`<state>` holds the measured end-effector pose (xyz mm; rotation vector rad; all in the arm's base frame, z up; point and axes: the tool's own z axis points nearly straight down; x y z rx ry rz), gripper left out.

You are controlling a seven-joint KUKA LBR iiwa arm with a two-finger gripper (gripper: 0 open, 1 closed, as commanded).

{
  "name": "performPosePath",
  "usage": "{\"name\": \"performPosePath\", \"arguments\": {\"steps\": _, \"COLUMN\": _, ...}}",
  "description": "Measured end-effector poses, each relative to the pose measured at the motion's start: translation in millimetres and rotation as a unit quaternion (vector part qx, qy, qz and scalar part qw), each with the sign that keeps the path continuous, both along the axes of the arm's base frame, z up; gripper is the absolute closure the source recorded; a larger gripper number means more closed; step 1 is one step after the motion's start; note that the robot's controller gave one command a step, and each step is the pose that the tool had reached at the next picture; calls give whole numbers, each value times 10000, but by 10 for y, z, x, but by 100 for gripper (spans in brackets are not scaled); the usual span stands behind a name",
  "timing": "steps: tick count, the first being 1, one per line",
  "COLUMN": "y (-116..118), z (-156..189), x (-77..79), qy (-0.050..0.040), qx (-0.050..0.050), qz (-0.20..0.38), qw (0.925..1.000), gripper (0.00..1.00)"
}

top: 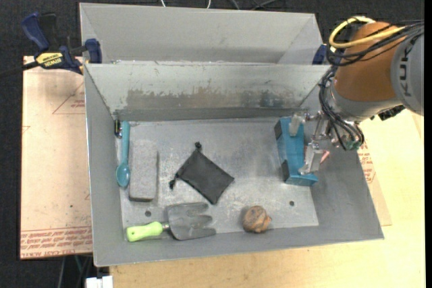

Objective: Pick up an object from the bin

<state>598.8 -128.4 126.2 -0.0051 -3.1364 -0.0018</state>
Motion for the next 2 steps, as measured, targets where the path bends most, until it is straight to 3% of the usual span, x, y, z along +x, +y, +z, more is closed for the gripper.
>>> {"name": "performPosePath", "arguments": {"steps": 1, "y": 4, "z": 38, "x": 21, "qy": -33, "qx": -5, "qz": 12, "qw": 10000, "gripper": 0}}
{"name": "performPosePath", "arguments": {"steps": 2, "y": 305, "z": -238, "x": -388, "qy": -59, "qx": -8, "qz": -633, "qw": 9980, "gripper": 0}}
